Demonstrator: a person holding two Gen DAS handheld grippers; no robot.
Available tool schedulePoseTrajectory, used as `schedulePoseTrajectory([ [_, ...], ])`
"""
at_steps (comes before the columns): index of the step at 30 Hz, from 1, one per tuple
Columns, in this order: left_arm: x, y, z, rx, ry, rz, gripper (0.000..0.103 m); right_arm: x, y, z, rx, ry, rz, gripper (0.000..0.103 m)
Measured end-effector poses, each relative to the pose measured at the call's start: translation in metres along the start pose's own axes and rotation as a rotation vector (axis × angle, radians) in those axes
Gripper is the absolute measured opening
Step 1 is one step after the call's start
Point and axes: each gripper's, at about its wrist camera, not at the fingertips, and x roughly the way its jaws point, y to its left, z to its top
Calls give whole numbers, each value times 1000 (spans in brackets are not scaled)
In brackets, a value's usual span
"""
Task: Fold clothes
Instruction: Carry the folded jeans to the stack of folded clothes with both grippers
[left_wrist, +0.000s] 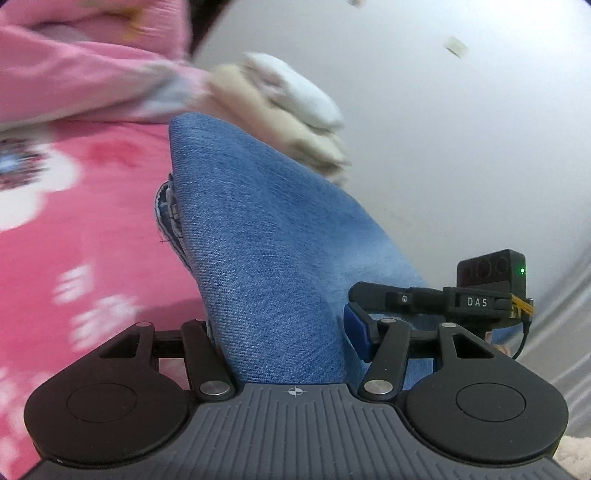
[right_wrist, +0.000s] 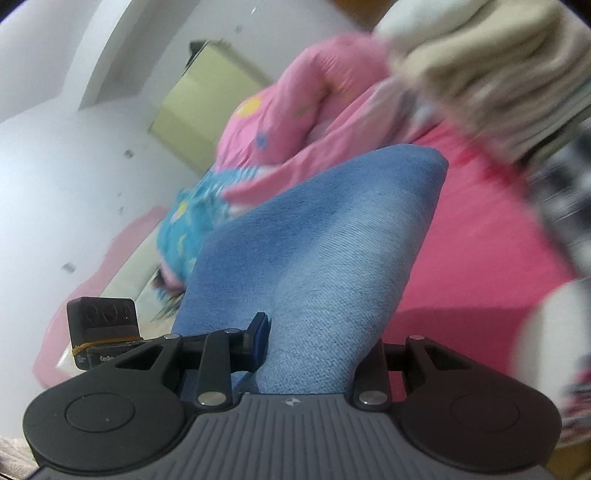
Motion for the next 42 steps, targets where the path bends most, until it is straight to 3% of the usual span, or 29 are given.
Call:
schedulePoseTrajectory([
  [9,149,-44,27,-38,34,-175,57,-92,-70,60,-34,-60,-215,34],
  [14,213,-52,35,-72,64,-216,57,-104,-123,102,-60,-33,-268,33],
  [18,249,-50,40,-89,80,-234,57,-106,-159,128,-89,-5,-259,33],
  [23,272,-39,38,-85,99,-209,58,-92,-194,151,-127,70,-225,33],
  [28,288,-17,26,-140,139,-179,58,-57,-239,150,-87,159,-225,34],
  [34,274,-18,31,-180,147,-226,60,-56,-238,157,-108,178,-215,34],
  [37,275,-5,21,-224,178,-221,63,-48,-249,157,-67,181,-250,51],
  [38,277,2,17,-257,191,-222,63,-45,-254,156,-46,177,-264,67],
  [40,272,13,12,-305,191,-244,63,-44,-263,152,-8,154,-290,70],
  [42,261,18,13,-309,175,-253,74,-56,-261,149,15,82,-309,77],
])
